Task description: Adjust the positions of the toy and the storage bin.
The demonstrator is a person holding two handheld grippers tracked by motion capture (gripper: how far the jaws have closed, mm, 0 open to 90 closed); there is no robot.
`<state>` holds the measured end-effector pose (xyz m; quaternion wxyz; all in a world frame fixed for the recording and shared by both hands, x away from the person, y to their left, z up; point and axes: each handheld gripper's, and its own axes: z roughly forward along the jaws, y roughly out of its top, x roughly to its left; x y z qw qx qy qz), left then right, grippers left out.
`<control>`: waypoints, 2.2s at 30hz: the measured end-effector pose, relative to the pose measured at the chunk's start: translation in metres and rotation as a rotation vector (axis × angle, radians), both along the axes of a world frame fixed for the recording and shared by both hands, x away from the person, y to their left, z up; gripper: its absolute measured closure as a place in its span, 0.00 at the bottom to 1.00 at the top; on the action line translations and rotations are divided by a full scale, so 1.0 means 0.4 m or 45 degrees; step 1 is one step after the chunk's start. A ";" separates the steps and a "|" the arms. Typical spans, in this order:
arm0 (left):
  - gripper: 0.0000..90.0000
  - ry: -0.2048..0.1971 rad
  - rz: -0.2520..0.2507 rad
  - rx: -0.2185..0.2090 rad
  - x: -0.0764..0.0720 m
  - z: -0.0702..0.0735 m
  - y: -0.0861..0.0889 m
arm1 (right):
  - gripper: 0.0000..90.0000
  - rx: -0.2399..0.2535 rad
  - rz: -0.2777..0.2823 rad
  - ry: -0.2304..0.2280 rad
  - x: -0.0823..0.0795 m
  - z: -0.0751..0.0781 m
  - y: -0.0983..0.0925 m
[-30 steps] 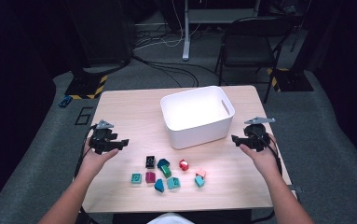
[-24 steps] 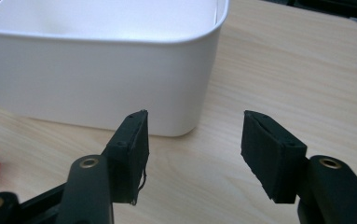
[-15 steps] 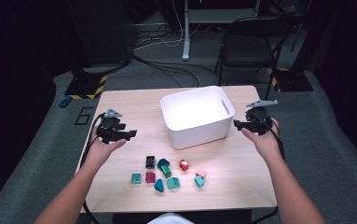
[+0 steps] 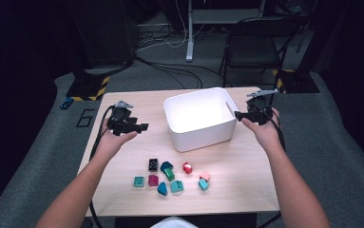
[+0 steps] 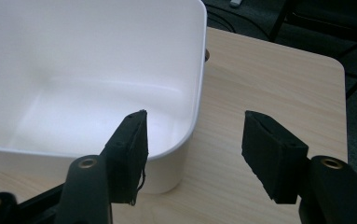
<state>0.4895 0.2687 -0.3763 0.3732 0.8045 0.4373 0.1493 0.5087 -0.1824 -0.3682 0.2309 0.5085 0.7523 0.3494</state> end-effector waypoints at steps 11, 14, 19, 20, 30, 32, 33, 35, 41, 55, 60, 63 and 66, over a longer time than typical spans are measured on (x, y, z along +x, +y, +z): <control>0.43 0.031 -0.047 0.000 0.027 0.011 -0.047 | 0.42 -0.030 -0.025 0.051 0.052 -0.032 0.027; 0.43 0.036 -0.052 -0.002 0.029 0.011 -0.061 | 0.42 -0.037 0.003 0.082 0.052 -0.045 0.037; 0.43 0.031 -0.064 0.010 0.028 0.012 -0.074 | 0.44 -0.020 0.044 0.080 0.036 -0.051 0.062; 0.43 0.031 -0.065 0.005 0.028 0.013 -0.075 | 0.44 -0.033 0.034 0.083 0.030 -0.050 0.069; 0.42 0.020 -0.079 -0.022 0.023 0.017 -0.087 | 0.43 0.026 0.063 0.102 -0.026 -0.050 0.103; 0.42 0.028 -0.084 -0.035 0.022 0.018 -0.088 | 0.43 0.029 0.090 0.103 -0.036 -0.051 0.114; 0.42 0.032 -0.084 -0.038 0.022 0.018 -0.087 | 0.43 0.030 0.102 0.107 -0.041 -0.051 0.122; 0.41 0.036 -0.094 -0.029 0.022 0.017 -0.087 | 0.43 0.016 0.136 0.104 -0.050 -0.053 0.138; 0.41 0.041 -0.093 -0.002 0.015 0.000 -0.080 | 0.42 0.008 0.206 0.105 -0.074 -0.057 0.183; 0.49 0.037 -0.038 -0.076 -0.023 -0.054 0.005 | 0.42 -0.013 0.292 0.095 -0.096 -0.072 0.228; 0.51 0.021 -0.071 -0.023 -0.041 -0.053 -0.002 | 0.41 -0.034 0.308 0.090 -0.095 -0.080 0.240; 0.50 0.014 -0.061 -0.015 -0.045 -0.053 -0.005 | 0.41 -0.034 0.306 0.087 -0.092 -0.081 0.243; 0.49 0.038 -0.044 -0.024 -0.050 -0.054 -0.007 | 0.41 -0.028 0.312 0.092 -0.084 -0.086 0.242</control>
